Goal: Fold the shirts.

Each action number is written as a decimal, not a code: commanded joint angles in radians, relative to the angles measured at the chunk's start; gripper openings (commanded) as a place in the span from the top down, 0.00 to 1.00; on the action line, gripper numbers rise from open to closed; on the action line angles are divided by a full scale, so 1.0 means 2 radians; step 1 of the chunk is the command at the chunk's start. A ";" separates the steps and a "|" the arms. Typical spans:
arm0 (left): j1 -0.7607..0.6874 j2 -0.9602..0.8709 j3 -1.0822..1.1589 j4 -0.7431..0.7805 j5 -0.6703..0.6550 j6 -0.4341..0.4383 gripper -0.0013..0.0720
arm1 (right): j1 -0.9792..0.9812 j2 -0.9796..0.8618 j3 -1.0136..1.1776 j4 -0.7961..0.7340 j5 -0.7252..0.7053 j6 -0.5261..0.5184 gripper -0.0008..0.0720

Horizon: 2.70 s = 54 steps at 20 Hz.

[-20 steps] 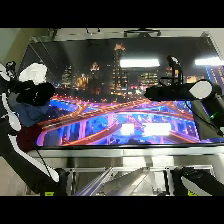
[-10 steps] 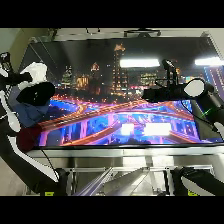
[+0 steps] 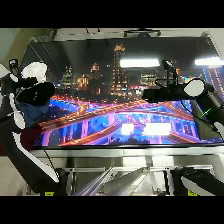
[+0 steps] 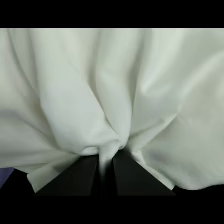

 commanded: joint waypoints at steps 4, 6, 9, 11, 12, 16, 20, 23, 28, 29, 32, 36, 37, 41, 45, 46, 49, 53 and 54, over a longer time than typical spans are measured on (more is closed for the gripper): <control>-0.054 0.088 0.001 -0.009 -0.006 -0.003 0.96 | 0.000 -0.006 0.000 0.000 -0.001 0.000 0.97; -0.089 0.143 0.001 -0.067 -0.030 -0.002 0.96 | 0.000 -0.014 0.000 0.000 0.002 0.001 0.97; -0.147 0.218 0.001 -0.152 -0.128 0.015 0.96 | 0.000 -0.026 0.000 -0.002 0.036 -0.006 0.97; -0.185 0.245 -0.003 -0.166 -0.209 0.014 0.96 | -0.005 -0.025 0.000 -0.007 0.067 -0.032 0.97; -0.206 0.262 -0.029 -0.188 -0.241 0.009 0.96 | -0.006 -0.022 0.000 -0.012 0.081 -0.043 0.97; -0.277 0.335 -0.191 -0.261 -0.255 0.009 0.96 | -0.006 0.014 0.000 -0.038 0.120 -0.055 0.97; -0.332 0.380 -0.312 -0.263 -0.231 0.009 0.96 | -0.005 0.043 0.000 -0.038 0.128 -0.060 0.97; -0.354 0.388 -0.344 -0.263 -0.245 0.009 0.24 | -0.005 0.051 0.000 -0.035 0.131 -0.059 0.96; -0.342 0.389 -0.357 -0.226 -0.332 0.002 0.01 | 0.017 0.038 -0.004 0.010 0.140 -0.080 0.20; -0.336 0.397 -0.379 -0.205 -0.345 0.002 0.01 | 0.026 0.033 -0.009 0.007 0.128 -0.090 0.20; -0.294 0.440 -0.477 -0.195 -0.320 0.002 0.01 | 0.022 0.005 -0.011 0.006 0.052 -0.097 0.20; -0.251 0.520 -0.616 -0.293 -0.258 0.040 0.01 | -0.011 -0.097 0.024 0.024 -0.027 -0.131 0.21; -0.254 0.534 -0.646 -0.332 -0.228 0.052 0.03 | -0.019 -0.139 0.049 0.037 -0.027 -0.133 0.21; -0.326 0.552 -0.714 -0.358 -0.069 0.054 0.03 | -0.019 -0.286 0.156 0.120 -0.026 -0.164 0.21; -0.382 0.519 -0.729 -0.387 0.033 0.054 0.03 | -0.017 -0.382 0.233 0.208 -0.027 -0.172 0.22; -0.386 0.500 -0.728 -0.396 0.036 0.054 0.03 | -0.015 -0.398 0.243 0.229 -0.031 -0.173 0.22; -0.386 0.445 -0.721 -0.395 0.021 0.054 0.16 | -0.008 -0.429 0.248 0.257 -0.051 -0.183 0.59; -0.386 0.419 -0.661 -0.394 -0.038 0.059 0.96 | -0.010 -0.430 0.248 0.260 -0.052 -0.194 0.97; -0.386 0.424 -0.643 -0.393 -0.055 0.059 0.96 | -0.012 -0.424 0.248 0.260 -0.046 -0.201 0.97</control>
